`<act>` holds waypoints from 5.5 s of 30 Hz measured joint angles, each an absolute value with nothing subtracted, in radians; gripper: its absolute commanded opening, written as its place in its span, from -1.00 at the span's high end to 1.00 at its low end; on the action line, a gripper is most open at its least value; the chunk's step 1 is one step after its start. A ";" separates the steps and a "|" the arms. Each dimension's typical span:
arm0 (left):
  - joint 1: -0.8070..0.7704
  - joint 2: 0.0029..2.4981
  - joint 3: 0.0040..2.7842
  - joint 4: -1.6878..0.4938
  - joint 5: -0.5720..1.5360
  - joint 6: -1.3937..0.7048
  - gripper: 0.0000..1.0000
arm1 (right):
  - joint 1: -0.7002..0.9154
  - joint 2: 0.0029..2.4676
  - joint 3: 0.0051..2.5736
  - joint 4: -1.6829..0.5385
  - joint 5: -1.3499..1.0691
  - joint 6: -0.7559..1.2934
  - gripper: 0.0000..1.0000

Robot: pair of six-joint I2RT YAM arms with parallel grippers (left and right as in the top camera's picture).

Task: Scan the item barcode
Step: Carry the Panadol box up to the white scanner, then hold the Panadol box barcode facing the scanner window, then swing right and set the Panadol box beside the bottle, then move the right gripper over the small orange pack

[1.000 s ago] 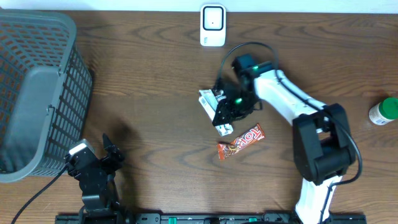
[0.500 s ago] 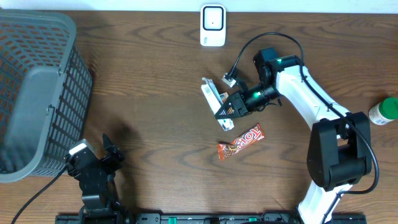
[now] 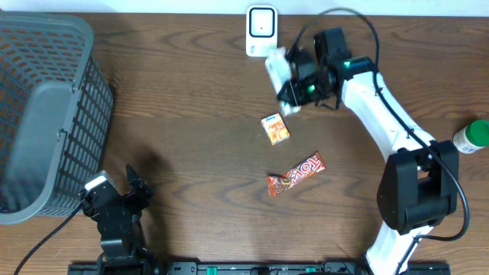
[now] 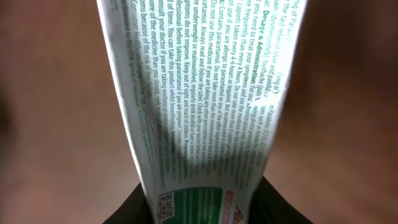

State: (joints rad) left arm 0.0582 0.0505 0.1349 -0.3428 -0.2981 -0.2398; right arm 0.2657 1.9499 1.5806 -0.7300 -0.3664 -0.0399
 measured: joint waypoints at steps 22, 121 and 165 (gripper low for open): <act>0.058 0.051 0.135 -0.342 -0.298 -0.240 -0.68 | 0.391 2.397 2.061 -0.540 0.409 -0.117 0.57; 0.058 0.051 0.135 -0.343 -0.298 -0.240 -0.68 | -0.097 2.048 2.000 -1.343 -0.241 0.354 -0.98; 0.058 0.051 0.135 -0.343 -0.298 -0.240 -0.68 | 0.449 2.331 1.858 -1.218 -0.131 1.415 -0.99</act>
